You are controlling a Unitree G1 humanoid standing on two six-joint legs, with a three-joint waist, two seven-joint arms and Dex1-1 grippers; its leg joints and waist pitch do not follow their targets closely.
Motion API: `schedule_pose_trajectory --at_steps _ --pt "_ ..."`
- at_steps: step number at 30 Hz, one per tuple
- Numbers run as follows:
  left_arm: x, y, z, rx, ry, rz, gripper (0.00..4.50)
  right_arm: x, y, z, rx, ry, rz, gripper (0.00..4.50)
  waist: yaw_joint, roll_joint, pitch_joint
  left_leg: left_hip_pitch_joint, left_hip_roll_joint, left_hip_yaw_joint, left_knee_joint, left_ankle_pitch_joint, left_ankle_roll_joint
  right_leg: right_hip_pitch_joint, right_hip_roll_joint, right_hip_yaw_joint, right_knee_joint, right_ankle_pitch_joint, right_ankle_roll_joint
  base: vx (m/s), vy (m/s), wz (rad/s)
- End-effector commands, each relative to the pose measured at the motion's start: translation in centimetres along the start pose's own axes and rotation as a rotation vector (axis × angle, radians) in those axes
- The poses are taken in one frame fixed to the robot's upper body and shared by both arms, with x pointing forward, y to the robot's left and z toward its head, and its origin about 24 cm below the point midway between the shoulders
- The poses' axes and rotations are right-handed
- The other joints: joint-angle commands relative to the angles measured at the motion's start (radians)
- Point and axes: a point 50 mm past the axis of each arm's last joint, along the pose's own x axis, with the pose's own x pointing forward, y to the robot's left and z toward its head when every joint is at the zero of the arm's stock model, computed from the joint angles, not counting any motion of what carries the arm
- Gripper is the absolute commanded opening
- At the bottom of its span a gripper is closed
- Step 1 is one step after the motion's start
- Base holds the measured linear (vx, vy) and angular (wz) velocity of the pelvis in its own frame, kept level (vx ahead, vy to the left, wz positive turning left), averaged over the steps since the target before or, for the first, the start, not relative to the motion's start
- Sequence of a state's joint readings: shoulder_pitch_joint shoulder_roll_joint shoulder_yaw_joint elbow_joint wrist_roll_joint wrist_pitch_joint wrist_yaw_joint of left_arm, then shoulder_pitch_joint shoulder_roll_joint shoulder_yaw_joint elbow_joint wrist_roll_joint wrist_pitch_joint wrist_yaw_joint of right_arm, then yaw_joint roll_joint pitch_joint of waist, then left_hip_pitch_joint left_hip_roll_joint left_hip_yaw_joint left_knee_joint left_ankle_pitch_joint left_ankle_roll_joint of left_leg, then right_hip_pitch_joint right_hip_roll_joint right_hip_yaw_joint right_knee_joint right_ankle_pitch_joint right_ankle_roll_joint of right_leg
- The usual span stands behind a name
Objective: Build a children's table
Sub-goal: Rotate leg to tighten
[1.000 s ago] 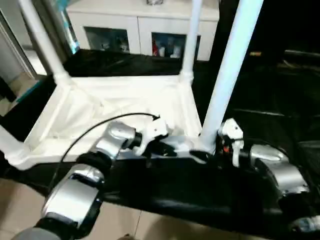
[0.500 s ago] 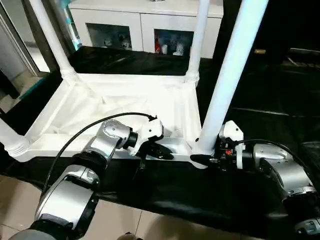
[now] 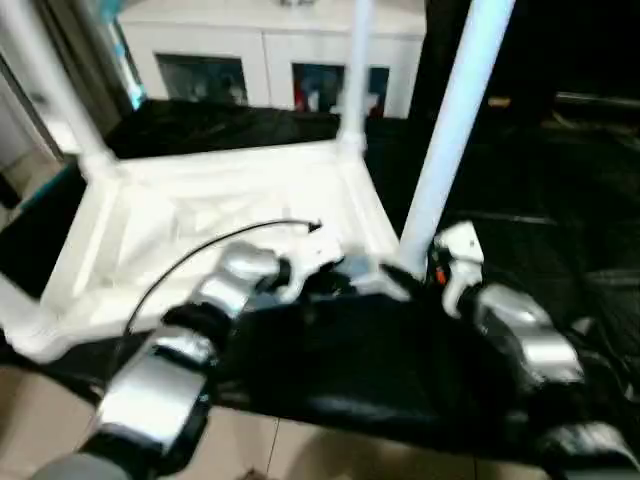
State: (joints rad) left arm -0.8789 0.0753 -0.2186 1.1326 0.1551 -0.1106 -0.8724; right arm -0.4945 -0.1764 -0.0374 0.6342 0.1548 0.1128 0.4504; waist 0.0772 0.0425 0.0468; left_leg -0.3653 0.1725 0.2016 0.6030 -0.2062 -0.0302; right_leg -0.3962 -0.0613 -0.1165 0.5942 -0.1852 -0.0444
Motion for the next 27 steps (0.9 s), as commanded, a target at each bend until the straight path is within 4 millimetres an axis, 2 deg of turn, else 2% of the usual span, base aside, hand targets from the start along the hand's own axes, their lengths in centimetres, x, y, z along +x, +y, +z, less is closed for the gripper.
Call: schedule_pose_trajectory --at_steps 1,3,5,6,8,10,11,12,13,15,16,18,19,22,24,27 --pt "1.9 -0.6 2.2 -0.042 -0.093 0.080 0.00 0.9 1.0 -2.6 0.119 0.112 -0.114 2.77 -0.003 -0.012 -0.065 0.009 0.068 -0.039 -0.065 -0.089 0.072 0.055 -0.116 0.071 -0.082 -0.213 -0.171 0.000 0.000 0.00" --pt "2.3 -0.8 2.5 -0.042 -0.097 0.088 0.00 1.3 1.4 -2.5 0.112 0.110 -0.120 2.77 -0.004 -0.013 -0.066 0.010 0.066 -0.038 -0.063 -0.090 0.080 0.059 -0.116 0.070 -0.085 -0.213 -0.169 0.000 0.000 0.00" --pt "2.9 -1.3 3.0 -0.028 -0.107 0.084 0.00 2.0 2.6 -1.9 0.060 0.087 -0.071 2.77 -0.004 -0.012 -0.067 0.006 0.066 -0.038 -0.062 -0.082 0.101 0.061 -0.116 0.071 -0.080 -0.171 -0.175 0.000 0.000 0.00" --pt "3.2 -1.6 3.2 -0.021 -0.111 0.075 0.00 2.3 3.1 -1.6 0.045 0.065 -0.036 3.32 -0.004 -0.014 -0.067 0.005 0.065 -0.038 -0.061 -0.080 0.107 0.062 -0.116 0.071 -0.080 -0.166 -0.174 0.000 0.000 0.00" --pt "3.3 -1.9 3.4 -0.004 -0.121 0.049 0.00 2.6 3.8 -0.7 0.025 0.023 0.025 3.46 -0.002 -0.013 -0.068 0.005 0.065 -0.038 -0.060 -0.079 0.124 0.063 -0.117 0.069 -0.079 -0.166 -0.173 0.000 0.000 0.00" --pt "3.1 -1.8 3.3 0.004 -0.123 0.030 0.00 2.5 3.7 -0.4 0.003 0.004 0.055 3.52 -0.001 -0.012 -0.067 0.005 0.067 -0.038 -0.061 -0.082 0.126 0.062 -0.117 0.069 -0.080 -0.177 -0.171 0.000 0.000 0.00" --pt "2.9 -1.8 3.1 0.009 -0.124 0.015 0.00 2.4 3.6 -0.2 -0.006 -0.003 0.081 3.81 -0.001 -0.013 -0.069 0.005 0.068 -0.039 -0.061 -0.075 0.128 0.064 -0.116 0.069 -0.077 -0.166 -0.172 0.000 0.000 0.00" --pt "2.7 -1.7 2.9 0.013 -0.120 -0.004 0.00 2.1 3.5 0.0 -0.021 -0.014 0.131 3.81 0.000 -0.018 -0.070 0.004 0.068 -0.039 -0.060 -0.067 0.139 0.066 -0.115 0.069 -0.073 -0.143 -0.178 0.000 0.000 0.00" --pt "2.6 -1.7 2.8 0.015 -0.119 -0.010 0.00 2.0 3.5 0.1 -0.027 -0.017 0.147 3.81 0.000 -0.017 -0.070 0.002 0.067 -0.039 -0.058 -0.063 0.146 0.066 -0.115 0.069 -0.072 -0.132 -0.179 0.000 0.000 0.00" --pt "2.1 -1.6 2.4 0.027 -0.113 -0.039 0.00 1.4 3.3 0.3 -0.062 -0.028 0.221 3.81 0.003 -0.018 -0.071 0.000 0.067 -0.037 -0.055 -0.049 0.165 0.066 -0.115 0.069 -0.069 -0.105 -0.179 0.000 0.000 0.00" --pt "1.5 -1.4 1.9 0.045 -0.099 -0.083 0.00 0.4 2.9 0.5 -0.117 -0.029 0.309 3.81 0.007 -0.019 -0.071 -0.002 0.066 -0.036 -0.054 -0.039 0.175 0.068 -0.114 0.067 -0.068 -0.098 -0.177 0.000 0.000 0.00" --pt "0.9 -1.3 1.5 0.061 -0.090 -0.127 0.00 -0.4 2.5 0.5 -0.151 -0.022 0.368 3.81 0.015 -0.020 -0.069 -0.004 0.064 -0.035 -0.052 -0.043 0.192 0.068 -0.111 0.065 -0.069 -0.107 -0.160 0.000 0.000 0.00" --pt "0.5 -1.2 1.2 0.069 -0.084 -0.158 0.00 -0.9 2.2 0.5 -0.167 -0.014 0.409 3.81 0.016 -0.016 -0.070 -0.004 0.066 -0.035 -0.052 -0.048 0.192 0.065 -0.113 0.064 -0.071 -0.128 -0.152 0.000 0.000 0.00" --pt "-0.6 -1.1 0.8 0.076 -0.088 -0.238 0.00 -2.3 1.3 0.6 -0.198 0.017 0.488 3.81 0.022 -0.016 -0.068 0.003 0.072 -0.036 -0.055 -0.066 0.178 0.061 -0.109 0.063 -0.076 -0.172 -0.150 0.000 0.000 0.00" --pt "-1.9 -0.9 0.2 0.086 -0.076 -0.328 0.00 -3.6 0.4 0.8 -0.222 0.053 0.557 3.81 0.026 -0.015 -0.068 0.002 0.073 -0.037 -0.055 -0.075 0.175 0.062 -0.110 0.064 -0.075 -0.177 -0.151 0.000 0.000 0.00" --pt "-3.1 -0.6 -0.3 0.083 -0.059 -0.390 0.00 -4.5 -0.2 1.3 -0.223 0.073 0.597 3.81 0.038 -0.011 -0.071 0.006 0.082 -0.038 -0.057 -0.068 0.167 0.058 -0.115 0.067 -0.070 -0.151 -0.164 0.000 0.000 0.00"
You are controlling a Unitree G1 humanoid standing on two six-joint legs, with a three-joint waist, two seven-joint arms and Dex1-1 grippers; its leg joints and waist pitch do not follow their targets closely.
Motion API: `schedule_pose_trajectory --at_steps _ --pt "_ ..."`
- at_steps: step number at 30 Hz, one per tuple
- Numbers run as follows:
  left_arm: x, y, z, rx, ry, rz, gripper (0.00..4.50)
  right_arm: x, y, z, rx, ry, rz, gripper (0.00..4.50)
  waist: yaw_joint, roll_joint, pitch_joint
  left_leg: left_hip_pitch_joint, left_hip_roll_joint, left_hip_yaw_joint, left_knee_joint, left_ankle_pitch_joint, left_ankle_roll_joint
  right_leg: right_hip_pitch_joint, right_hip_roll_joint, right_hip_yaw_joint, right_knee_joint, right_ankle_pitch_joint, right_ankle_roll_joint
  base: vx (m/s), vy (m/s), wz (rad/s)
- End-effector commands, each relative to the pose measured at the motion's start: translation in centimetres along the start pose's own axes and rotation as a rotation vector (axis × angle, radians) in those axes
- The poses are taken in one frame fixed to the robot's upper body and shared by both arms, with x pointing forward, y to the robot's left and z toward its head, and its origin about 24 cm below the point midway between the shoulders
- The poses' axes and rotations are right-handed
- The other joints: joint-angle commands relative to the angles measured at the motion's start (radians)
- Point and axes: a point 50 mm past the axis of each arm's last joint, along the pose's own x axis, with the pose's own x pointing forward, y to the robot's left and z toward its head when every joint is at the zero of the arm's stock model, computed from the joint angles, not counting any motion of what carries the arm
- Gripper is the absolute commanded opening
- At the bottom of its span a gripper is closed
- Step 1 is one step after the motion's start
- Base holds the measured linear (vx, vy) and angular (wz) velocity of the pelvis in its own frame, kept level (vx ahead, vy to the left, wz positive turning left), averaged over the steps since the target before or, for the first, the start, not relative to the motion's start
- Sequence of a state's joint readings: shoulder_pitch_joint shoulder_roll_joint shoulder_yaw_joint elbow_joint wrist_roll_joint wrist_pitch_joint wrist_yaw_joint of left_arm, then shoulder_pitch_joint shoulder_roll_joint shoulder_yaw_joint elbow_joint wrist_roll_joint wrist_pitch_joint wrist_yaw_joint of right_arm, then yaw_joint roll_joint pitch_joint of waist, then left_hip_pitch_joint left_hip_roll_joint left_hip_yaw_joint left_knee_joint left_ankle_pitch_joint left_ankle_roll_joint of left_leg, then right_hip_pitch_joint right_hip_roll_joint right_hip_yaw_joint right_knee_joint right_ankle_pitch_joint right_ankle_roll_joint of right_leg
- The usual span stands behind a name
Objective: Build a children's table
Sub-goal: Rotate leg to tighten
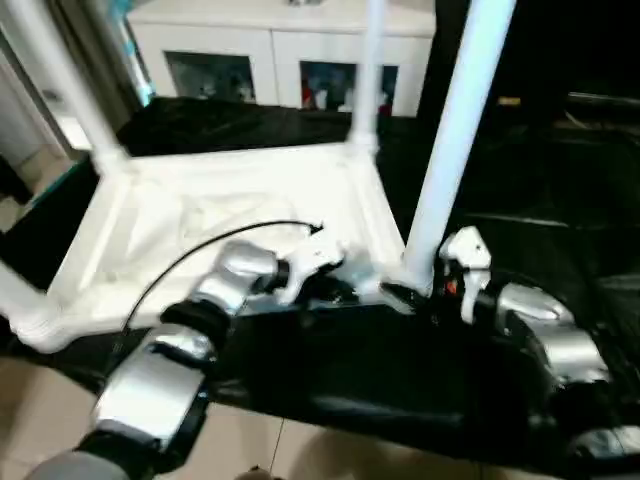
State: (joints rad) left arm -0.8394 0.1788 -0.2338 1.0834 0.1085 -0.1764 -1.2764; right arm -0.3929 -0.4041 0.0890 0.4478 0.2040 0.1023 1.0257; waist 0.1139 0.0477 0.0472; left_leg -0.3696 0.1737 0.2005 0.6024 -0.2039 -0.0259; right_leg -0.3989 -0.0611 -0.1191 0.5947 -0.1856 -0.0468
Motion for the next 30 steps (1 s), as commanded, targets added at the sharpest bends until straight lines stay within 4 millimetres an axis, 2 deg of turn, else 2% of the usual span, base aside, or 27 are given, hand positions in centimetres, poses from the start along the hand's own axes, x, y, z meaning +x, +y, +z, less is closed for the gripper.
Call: schedule_pose_trajectory --at_steps 1,4,5,6,8,18,21,22,23,24,25,28,29,30 --pt "-0.3 -0.2 0.9 0.043 -0.044 -0.064 0.00 -0.5 0.1 0.5 -0.013 0.004 0.047 3.81 0.003 -0.015 -0.072 0.011 0.080 -0.037 -0.055 -0.066 0.161 0.059 -0.115 0.070 -0.068 -0.142 -0.166 0.000 0.000 0.00" --pt "-0.8 -0.2 0.6 0.036 -0.044 -0.069 0.00 -0.8 0.1 0.3 -0.023 0.033 0.063 3.81 0.007 -0.016 -0.070 0.011 0.079 -0.036 -0.057 -0.077 0.143 0.059 -0.116 0.069 -0.069 -0.144 -0.171 0.000 0.000 0.00" --pt "-0.9 -0.2 0.5 0.036 -0.044 -0.069 0.00 -0.9 0.1 0.2 -0.021 0.036 0.067 3.81 0.007 -0.020 -0.071 0.009 0.077 -0.036 -0.057 -0.075 0.138 0.062 -0.117 0.069 -0.069 -0.149 -0.168 0.000 0.000 0.00" --pt "-1.0 -0.2 0.4 0.034 -0.044 -0.069 0.00 -0.9 0.2 0.2 -0.020 0.037 0.071 3.68 0.008 -0.019 -0.071 0.008 0.075 -0.036 -0.057 -0.072 0.136 0.062 -0.117 0.069 -0.070 -0.154 -0.164 0.000 0.000 0.00" --pt "-1.0 -0.2 0.4 0.034 -0.045 -0.065 0.00 -0.7 0.3 0.2 -0.013 0.033 0.074 3.49 0.008 -0.022 -0.071 0.006 0.074 -0.036 -0.056 -0.066 0.137 0.064 -0.116 0.068 -0.069 -0.157 -0.157 0.000 0.000 0.00" --pt "-0.5 -0.2 0.8 0.030 -0.085 -0.047 0.00 0.0 0.8 -0.1 0.035 -0.006 0.067 2.84 0.006 -0.022 -0.072 0.005 0.073 -0.036 -0.055 -0.052 0.141 0.062 -0.114 0.067 -0.070 -0.159 -0.145 0.000 0.000 0.00" --pt "0.9 0.8 1.4 -0.007 -0.091 0.137 0.00 1.0 -0.8 -2.2 0.090 0.051 -0.238 2.81 -0.001 -0.021 -0.072 0.008 0.074 -0.037 -0.056 -0.060 0.123 0.057 -0.117 0.066 -0.071 -0.175 -0.150 0.000 0.000 0.00" --pt "1.2 1.0 1.4 -0.011 -0.073 0.192 0.00 1.3 -1.2 -2.6 0.105 0.066 -0.325 2.80 -0.012 -0.022 -0.070 0.008 0.073 -0.040 -0.061 -0.069 0.098 0.056 -0.116 0.065 -0.074 -0.197 -0.154 0.000 0.000 0.00" --pt "1.2 1.0 1.4 -0.011 -0.073 0.192 0.00 1.3 -1.2 -2.6 0.105 0.066 -0.325 2.79 -0.019 -0.022 -0.069 0.010 0.070 -0.040 -0.062 -0.082 0.082 0.059 -0.116 0.064 -0.080 -0.225 -0.152 0.000 0.000 0.00" --pt "1.4 1.2 1.4 -0.011 -0.061 0.223 0.00 1.4 -1.4 -2.8 0.115 0.072 -0.373 2.79 -0.020 -0.025 -0.070 0.011 0.068 -0.038 -0.060 -0.082 0.083 0.062 -0.114 0.065 -0.080 -0.224 -0.152 0.000 0.000 0.00" --pt "2.1 1.5 1.7 -0.028 -0.055 0.296 0.00 1.9 -1.9 -3.1 0.162 0.063 -0.484 2.79 -0.026 -0.023 -0.066 0.012 0.068 -0.035 -0.059 -0.088 0.086 0.058 -0.114 0.069 -0.081 -0.223 -0.158 0.000 0.000 0.00" --pt "3.9 1.7 2.7 -0.083 -0.076 0.406 0.00 3.6 -2.1 -3.4 0.248 0.056 -0.669 2.78 -0.029 -0.021 -0.068 0.011 0.064 -0.036 -0.060 -0.084 0.090 0.061 -0.116 0.069 -0.086 -0.245 -0.147 0.000 0.000 0.00" --pt "4.8 1.7 3.2 -0.104 -0.089 0.432 0.00 4.4 -2.0 -3.3 0.259 0.063 -0.714 2.78 -0.032 -0.015 -0.069 0.015 0.068 -0.038 -0.062 -0.083 0.076 0.058 -0.114 0.069 -0.084 -0.239 -0.150 0.000 0.000 0.00" --pt "5.4 1.6 3.6 -0.106 -0.092 0.442 0.00 5.3 -1.8 -3.1 0.263 0.069 -0.732 2.78 -0.033 -0.018 -0.070 0.015 0.067 -0.039 -0.062 -0.079 0.073 0.059 -0.114 0.068 -0.083 -0.228 -0.154 0.000 0.000 0.00"
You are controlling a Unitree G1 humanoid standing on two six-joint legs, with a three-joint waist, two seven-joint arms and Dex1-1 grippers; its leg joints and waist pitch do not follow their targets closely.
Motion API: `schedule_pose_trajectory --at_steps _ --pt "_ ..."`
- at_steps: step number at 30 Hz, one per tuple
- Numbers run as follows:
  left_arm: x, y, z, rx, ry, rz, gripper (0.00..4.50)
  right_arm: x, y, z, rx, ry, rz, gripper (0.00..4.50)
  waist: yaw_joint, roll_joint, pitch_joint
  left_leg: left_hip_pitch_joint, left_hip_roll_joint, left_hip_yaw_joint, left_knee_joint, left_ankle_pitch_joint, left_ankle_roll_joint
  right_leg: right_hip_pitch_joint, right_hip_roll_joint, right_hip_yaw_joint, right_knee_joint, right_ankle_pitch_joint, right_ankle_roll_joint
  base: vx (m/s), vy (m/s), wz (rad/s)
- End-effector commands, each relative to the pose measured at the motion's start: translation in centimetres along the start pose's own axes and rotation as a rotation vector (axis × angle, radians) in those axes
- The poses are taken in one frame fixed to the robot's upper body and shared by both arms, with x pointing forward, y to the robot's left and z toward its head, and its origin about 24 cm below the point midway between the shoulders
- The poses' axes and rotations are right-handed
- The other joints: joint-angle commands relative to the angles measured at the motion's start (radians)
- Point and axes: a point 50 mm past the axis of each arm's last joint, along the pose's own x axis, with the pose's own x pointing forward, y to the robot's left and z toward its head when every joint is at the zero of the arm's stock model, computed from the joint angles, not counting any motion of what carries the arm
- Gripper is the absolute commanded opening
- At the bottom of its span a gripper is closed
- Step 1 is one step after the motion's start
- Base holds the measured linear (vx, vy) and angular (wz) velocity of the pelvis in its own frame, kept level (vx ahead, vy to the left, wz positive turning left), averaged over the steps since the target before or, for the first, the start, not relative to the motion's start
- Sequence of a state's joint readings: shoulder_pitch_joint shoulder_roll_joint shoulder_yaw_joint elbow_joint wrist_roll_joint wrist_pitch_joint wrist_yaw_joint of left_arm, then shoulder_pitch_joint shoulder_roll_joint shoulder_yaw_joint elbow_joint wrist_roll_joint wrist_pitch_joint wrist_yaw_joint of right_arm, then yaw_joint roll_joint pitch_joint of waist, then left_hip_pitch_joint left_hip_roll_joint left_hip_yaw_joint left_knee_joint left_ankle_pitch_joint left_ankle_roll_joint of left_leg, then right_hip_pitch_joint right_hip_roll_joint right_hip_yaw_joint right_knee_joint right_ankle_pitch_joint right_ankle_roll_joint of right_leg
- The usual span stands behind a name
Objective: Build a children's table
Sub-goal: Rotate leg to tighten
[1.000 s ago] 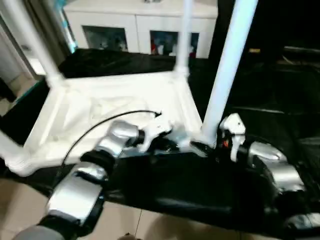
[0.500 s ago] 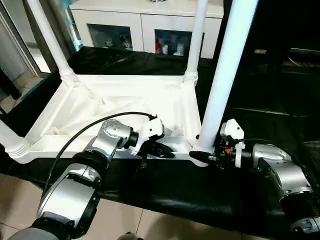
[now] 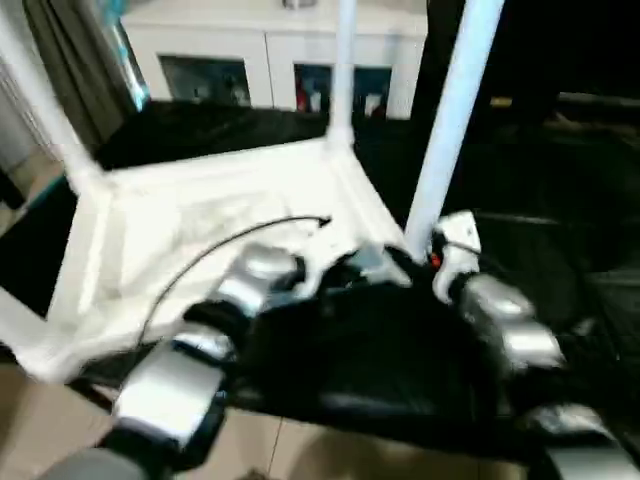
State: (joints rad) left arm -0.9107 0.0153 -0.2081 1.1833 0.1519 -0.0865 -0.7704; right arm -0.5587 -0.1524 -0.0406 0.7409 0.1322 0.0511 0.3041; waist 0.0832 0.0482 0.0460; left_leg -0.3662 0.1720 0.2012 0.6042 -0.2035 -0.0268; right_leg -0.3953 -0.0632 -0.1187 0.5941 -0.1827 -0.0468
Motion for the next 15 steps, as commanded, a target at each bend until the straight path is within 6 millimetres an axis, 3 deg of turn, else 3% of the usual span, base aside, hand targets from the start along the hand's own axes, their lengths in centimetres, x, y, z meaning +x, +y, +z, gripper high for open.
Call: schedule_pose_trajectory --at_steps 1,2,4,6,10,13,15 --pt "1.3 -0.7 1.8 -0.036 -0.085 0.057 0.00 0.2 1.0 -2.9 0.001 0.141 -0.068 2.78 -0.005 -0.018 -0.069 0.011 0.070 -0.040 -0.064 -0.075 0.077 0.055 -0.112 0.068 -0.079 -0.204 -0.165 0.000 0.000 0.00" --pt "1.7 -1.0 2.1 -0.025 -0.085 0.056 0.00 0.7 1.7 -2.6 -0.001 0.131 -0.067 2.78 -0.003 -0.014 -0.070 0.010 0.067 -0.038 -0.062 -0.075 0.088 0.058 -0.114 0.070 -0.077 -0.181 -0.172 0.000 0.000 0.00" --pt "1.9 -1.3 2.2 -0.013 -0.085 0.053 0.00 1.0 2.3 -2.3 0.001 0.114 -0.050 2.78 -0.003 -0.020 -0.069 0.006 0.061 -0.035 -0.059 -0.072 0.112 0.060 -0.114 0.070 -0.078 -0.167 -0.170 0.000 0.000 0.00" --pt "2.1 -1.5 2.5 0.016 -0.087 0.030 0.00 1.3 2.9 -1.4 0.014 0.061 0.003 3.34 0.000 -0.019 -0.069 0.004 0.059 -0.034 -0.057 -0.073 0.127 0.062 -0.115 0.069 -0.081 -0.189 -0.158 0.000 0.000 0.00" --pt "1.7 -1.4 2.3 0.036 -0.092 -0.006 0.00 1.1 2.7 -0.6 0.003 0.007 0.080 3.69 0.000 -0.019 -0.071 0.003 0.067 -0.039 -0.059 -0.063 0.143 0.062 -0.112 0.067 -0.077 -0.179 -0.151 0.000 0.000 0.00" --pt "0.8 -0.9 1.6 0.074 -0.073 -0.064 0.00 0.1 2.2 -0.2 -0.076 -0.016 0.249 3.69 0.004 -0.021 -0.072 0.001 0.064 -0.036 -0.055 -0.057 0.165 0.065 -0.112 0.066 -0.072 -0.141 -0.161 0.000 0.000 0.00" --pt "-0.2 -0.6 0.9 0.096 -0.059 -0.131 0.00 -1.4 1.5 -0.3 -0.147 -0.004 0.418 3.69 0.011 -0.023 -0.071 -0.004 0.063 -0.034 -0.052 -0.051 0.190 0.066 -0.109 0.063 -0.070 -0.135 -0.145 0.000 0.000 0.00"
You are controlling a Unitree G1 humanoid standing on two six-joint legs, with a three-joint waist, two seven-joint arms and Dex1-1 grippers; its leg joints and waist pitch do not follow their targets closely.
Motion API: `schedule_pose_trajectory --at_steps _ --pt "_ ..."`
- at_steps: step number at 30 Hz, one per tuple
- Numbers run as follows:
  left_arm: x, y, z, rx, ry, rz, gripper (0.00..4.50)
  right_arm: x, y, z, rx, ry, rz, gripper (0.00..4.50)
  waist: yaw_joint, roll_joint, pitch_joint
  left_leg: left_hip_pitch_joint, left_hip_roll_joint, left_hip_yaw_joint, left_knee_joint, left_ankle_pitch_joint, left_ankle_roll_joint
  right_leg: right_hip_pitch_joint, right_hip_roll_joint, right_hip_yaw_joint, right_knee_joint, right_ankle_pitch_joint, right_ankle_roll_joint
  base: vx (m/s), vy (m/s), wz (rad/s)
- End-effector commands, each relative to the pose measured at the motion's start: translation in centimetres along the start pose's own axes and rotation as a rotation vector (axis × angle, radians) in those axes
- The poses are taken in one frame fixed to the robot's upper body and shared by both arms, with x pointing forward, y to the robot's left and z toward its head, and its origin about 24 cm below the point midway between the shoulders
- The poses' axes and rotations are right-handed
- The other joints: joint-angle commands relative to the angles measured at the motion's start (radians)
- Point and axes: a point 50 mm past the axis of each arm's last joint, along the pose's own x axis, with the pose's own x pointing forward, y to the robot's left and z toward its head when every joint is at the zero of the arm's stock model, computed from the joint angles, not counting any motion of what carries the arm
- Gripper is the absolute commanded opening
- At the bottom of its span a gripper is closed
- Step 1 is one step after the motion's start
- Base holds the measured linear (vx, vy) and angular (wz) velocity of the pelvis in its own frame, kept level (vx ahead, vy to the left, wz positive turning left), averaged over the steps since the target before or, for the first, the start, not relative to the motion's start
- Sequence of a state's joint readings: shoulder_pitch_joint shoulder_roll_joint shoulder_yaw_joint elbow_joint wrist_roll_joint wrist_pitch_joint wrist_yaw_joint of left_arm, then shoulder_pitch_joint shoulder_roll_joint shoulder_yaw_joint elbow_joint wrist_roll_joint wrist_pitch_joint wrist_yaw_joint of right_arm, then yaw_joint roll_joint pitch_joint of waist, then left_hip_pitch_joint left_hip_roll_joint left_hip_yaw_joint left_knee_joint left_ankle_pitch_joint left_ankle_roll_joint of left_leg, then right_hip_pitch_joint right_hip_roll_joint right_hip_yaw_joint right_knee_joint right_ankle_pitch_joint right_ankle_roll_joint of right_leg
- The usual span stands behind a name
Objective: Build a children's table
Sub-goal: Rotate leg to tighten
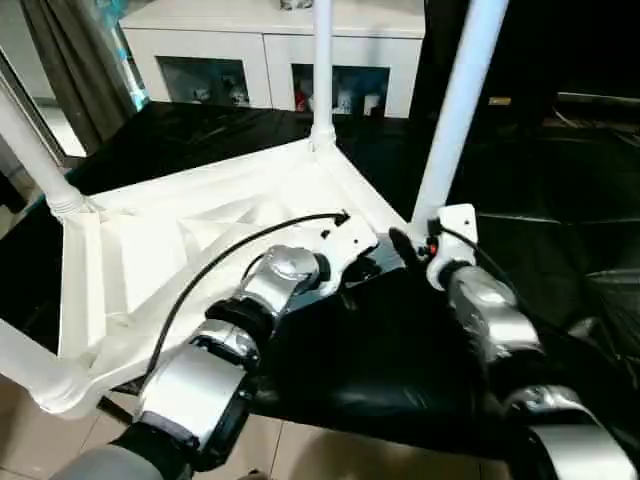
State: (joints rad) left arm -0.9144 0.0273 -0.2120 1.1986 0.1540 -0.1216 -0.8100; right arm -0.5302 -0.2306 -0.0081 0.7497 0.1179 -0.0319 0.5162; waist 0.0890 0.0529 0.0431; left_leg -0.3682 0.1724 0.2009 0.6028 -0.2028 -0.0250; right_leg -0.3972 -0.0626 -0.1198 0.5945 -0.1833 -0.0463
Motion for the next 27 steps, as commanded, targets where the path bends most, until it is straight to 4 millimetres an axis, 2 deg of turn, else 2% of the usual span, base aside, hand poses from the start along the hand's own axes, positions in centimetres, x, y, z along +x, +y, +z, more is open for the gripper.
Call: schedule_pose_trajectory --at_steps 1,2,3,4,5,8,11,12,15,18,19,20,27 --pt "-0.2 -0.5 0.8 0.084 -0.050 -0.119 0.00 -0.3 2.4 0.2 -0.051 0.003 0.287 3.69 0.007 -0.028 -0.068 -0.002 0.063 -0.034 -0.051 -0.054 0.194 0.069 -0.110 0.063 -0.073 -0.143 -0.139 0.000 0.000 0.00" --pt "-0.5 -0.5 0.6 0.093 -0.048 -0.146 0.00 -0.8 2.2 0.2 -0.061 0.008 0.320 3.69 0.011 -0.029 -0.070 0.000 0.064 -0.034 -0.048 -0.055 0.198 0.066 -0.109 0.064 -0.072 -0.144 -0.133 0.000 0.000 0.00" --pt "-0.9 -0.4 0.4 0.102 -0.046 -0.179 0.00 -1.5 1.9 0.3 -0.071 0.014 0.357 3.69 0.011 -0.022 -0.067 -0.001 0.065 -0.035 -0.050 -0.058 0.200 0.066 -0.109 0.063 -0.074 -0.153 -0.132 0.000 0.000 0.00" --pt "-1.6 -0.3 0.0 0.110 -0.048 -0.231 0.00 -2.4 1.3 0.4 -0.083 0.024 0.407 3.69 0.012 -0.026 -0.067 0.000 0.065 -0.035 -0.051 -0.069 0.198 0.066 -0.107 0.061 -0.079 -0.176 -0.127 0.000 0.000 0.00" --pt "-2.1 -0.3 -0.2 0.112 -0.052 -0.268 0.00 -3.0 0.9 0.6 -0.093 0.029 0.436 3.69 0.016 -0.020 -0.068 0.001 0.070 -0.038 -0.051 -0.067 0.197 0.065 -0.109 0.062 -0.076 -0.175 -0.127 0.000 0.000 0.00" --pt "-2.9 -0.2 -0.5 0.110 -0.054 -0.328 0.00 -3.7 0.4 0.8 -0.116 0.033 0.455 3.69 0.015 -0.022 -0.069 0.003 0.072 -0.036 -0.052 -0.079 0.177 0.061 -0.109 0.062 -0.076 -0.180 -0.143 0.000 0.000 0.00" --pt "-4.3 0.0 -1.2 0.106 -0.040 -0.413 0.00 -4.9 0.0 0.9 -0.110 0.046 0.515 3.69 0.025 -0.021 -0.069 0.005 0.075 -0.036 -0.053 -0.075 0.169 0.060 -0.111 0.066 -0.074 -0.174 -0.151 0.000 0.000 0.00" --pt "-4.5 0.1 -1.2 0.103 -0.041 -0.416 0.00 -5.0 0.1 0.8 -0.105 0.051 0.528 3.69 0.030 -0.019 -0.071 0.006 0.078 -0.037 -0.054 -0.067 0.169 0.059 -0.113 0.067 -0.070 -0.156 -0.157 0.000 0.000 0.00" --pt "-4.8 0.2 -1.3 0.100 -0.049 -0.425 0.00 -5.3 0.4 0.7 -0.093 0.066 0.560 3.69 0.031 -0.020 -0.069 0.005 0.077 -0.037 -0.055 -0.081 0.155 0.059 -0.114 0.065 -0.073 -0.166 -0.157 0.000 0.000 0.00" --pt "-4.9 0.3 -1.3 0.100 -0.050 -0.426 0.00 -5.3 0.6 0.5 -0.091 0.073 0.572 3.37 0.031 -0.021 -0.069 0.004 0.073 -0.037 -0.055 -0.082 0.146 0.061 -0.113 0.064 -0.075 -0.183 -0.150 0.000 0.000 0.00" --pt "-4.9 0.3 -1.3 0.099 -0.050 -0.424 0.00 -5.2 0.9 0.4 -0.087 0.075 0.580 3.34 0.029 -0.027 -0.068 0.003 0.073 -0.036 -0.056 -0.083 0.143 0.061 -0.112 0.064 -0.076 -0.191 -0.145 0.000 0.000 0.00" --pt "-4.9 0.3 -1.3 0.099 -0.052 -0.425 0.00 -5.1 1.0 0.5 -0.084 0.075 0.585 3.26 0.030 -0.023 -0.068 0.003 0.072 -0.037 -0.056 -0.083 0.140 0.060 -0.113 0.063 -0.077 -0.204 -0.140 0.000 0.000 0.00" --pt "-4.7 0.2 -1.0 0.077 -0.086 -0.414 0.00 -5.0 1.4 0.4 -0.042 0.065 0.581 2.76 0.030 -0.025 -0.068 0.003 0.072 -0.036 -0.055 -0.069 0.142 0.060 -0.112 0.064 -0.075 -0.193 -0.135 0.000 0.000 0.00"
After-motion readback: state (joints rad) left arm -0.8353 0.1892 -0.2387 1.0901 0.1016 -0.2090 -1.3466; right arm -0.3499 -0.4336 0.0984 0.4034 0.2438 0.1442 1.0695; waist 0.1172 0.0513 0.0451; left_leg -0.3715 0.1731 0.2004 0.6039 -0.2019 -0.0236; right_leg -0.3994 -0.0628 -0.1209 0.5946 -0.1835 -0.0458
